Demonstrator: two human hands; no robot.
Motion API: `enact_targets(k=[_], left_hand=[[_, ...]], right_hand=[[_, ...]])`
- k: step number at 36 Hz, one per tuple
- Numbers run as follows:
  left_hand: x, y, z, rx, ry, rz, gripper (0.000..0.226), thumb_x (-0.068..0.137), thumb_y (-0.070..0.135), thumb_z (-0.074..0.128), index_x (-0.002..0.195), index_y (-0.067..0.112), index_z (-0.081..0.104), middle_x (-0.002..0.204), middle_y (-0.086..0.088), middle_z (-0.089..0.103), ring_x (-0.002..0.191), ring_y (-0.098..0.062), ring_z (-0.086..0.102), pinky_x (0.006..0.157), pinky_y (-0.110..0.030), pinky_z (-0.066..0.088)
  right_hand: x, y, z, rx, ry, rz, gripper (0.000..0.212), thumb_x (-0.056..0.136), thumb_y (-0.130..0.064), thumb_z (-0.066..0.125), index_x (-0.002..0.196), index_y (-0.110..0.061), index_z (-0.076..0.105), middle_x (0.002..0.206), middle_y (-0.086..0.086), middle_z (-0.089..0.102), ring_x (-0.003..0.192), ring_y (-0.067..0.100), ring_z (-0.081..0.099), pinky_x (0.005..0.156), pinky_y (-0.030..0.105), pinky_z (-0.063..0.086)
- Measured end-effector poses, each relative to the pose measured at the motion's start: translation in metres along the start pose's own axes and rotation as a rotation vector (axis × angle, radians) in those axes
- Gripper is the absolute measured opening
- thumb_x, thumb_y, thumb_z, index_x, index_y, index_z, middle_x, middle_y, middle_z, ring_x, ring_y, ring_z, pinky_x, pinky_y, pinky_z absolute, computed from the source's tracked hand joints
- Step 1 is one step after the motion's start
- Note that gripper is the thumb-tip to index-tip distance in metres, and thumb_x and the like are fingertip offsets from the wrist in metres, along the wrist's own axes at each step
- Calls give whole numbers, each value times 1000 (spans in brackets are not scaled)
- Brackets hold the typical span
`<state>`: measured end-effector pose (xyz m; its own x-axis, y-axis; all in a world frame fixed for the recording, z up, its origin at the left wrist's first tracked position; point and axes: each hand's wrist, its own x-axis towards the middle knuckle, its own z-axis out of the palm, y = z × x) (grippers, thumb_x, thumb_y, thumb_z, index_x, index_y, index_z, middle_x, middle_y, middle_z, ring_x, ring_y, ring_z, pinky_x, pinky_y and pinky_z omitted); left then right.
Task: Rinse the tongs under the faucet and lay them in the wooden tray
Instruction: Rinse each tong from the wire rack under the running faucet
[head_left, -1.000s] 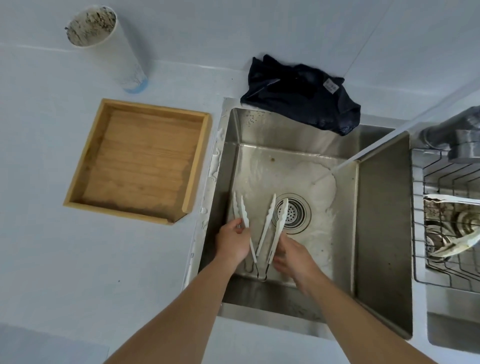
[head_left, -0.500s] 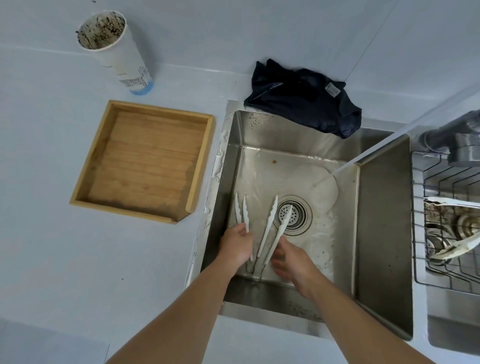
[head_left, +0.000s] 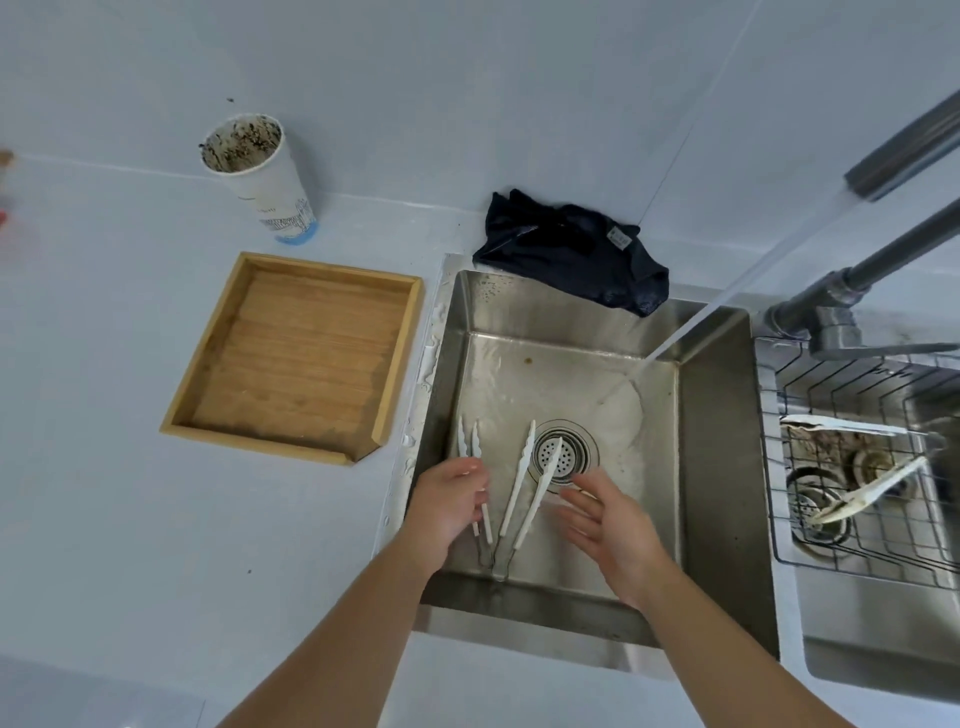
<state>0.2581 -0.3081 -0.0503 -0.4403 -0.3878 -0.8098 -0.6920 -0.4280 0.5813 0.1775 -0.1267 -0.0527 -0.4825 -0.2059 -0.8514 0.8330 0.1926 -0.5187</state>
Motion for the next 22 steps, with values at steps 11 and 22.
enact_targets(k=[11,22], left_hand=[[-39,38,2,-216,-97,115,17,99,17,63,116,14,65,109,-10,72,101,-25,70,88,-37,56],[-74,60,30,-166,-188,212,17,99,17,62,116,14,66,107,-9,73,96,-22,70,87,-35,57]], right_hand=[[-48,-38,-19,74,-8,-113,41,106,-45,36,118,-16,62,113,3,71,107,22,66,108,45,43],[-84,-50,-46,140,15,-245,41,106,-46,36,116,-19,65,118,5,73,112,23,67,97,41,48]])
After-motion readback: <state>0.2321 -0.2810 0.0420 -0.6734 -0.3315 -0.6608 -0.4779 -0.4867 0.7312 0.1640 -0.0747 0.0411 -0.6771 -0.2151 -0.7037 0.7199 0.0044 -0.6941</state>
